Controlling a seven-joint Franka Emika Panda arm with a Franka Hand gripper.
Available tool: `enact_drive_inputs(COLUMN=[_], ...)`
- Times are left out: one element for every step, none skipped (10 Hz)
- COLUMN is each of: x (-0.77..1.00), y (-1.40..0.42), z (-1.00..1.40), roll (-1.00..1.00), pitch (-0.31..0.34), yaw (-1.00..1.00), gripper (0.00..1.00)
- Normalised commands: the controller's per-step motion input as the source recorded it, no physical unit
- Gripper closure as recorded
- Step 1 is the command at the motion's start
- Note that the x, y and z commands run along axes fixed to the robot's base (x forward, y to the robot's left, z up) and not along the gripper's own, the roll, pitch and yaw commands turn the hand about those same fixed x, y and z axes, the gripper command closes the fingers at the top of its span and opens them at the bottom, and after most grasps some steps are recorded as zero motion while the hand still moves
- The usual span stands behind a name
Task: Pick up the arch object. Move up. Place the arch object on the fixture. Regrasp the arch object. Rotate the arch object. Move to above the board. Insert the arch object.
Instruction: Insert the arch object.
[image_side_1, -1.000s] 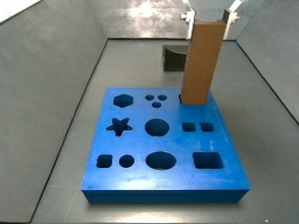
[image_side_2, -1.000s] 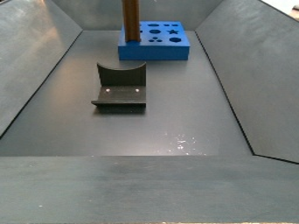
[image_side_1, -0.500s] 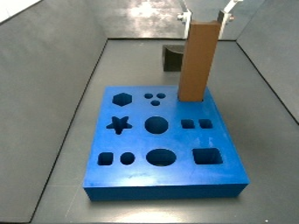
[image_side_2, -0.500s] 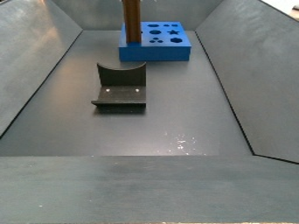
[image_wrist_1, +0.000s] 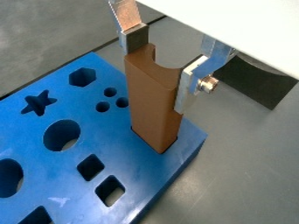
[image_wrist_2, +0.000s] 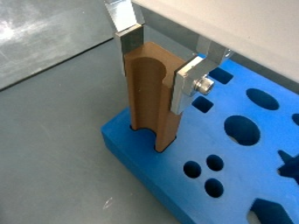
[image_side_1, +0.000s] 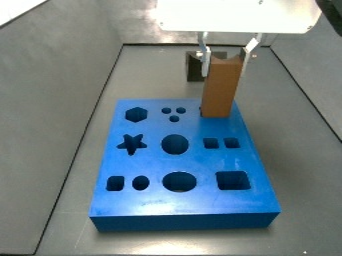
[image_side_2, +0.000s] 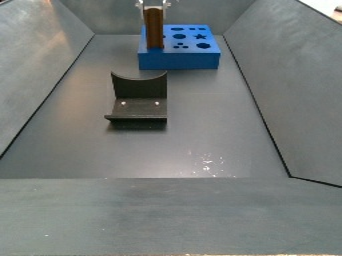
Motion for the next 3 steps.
enact_drive_inputs(x=[0.05, 0.0, 0.0], y=[0.0, 0.0, 0.0], z=[0.0, 0.0, 0.0], roll=[0.0, 0.0, 0.0], pitch=[0.05, -0.014, 0.0], yaw=[0.0, 0.0, 0.0], gripper=[1.0, 1.0, 1.0])
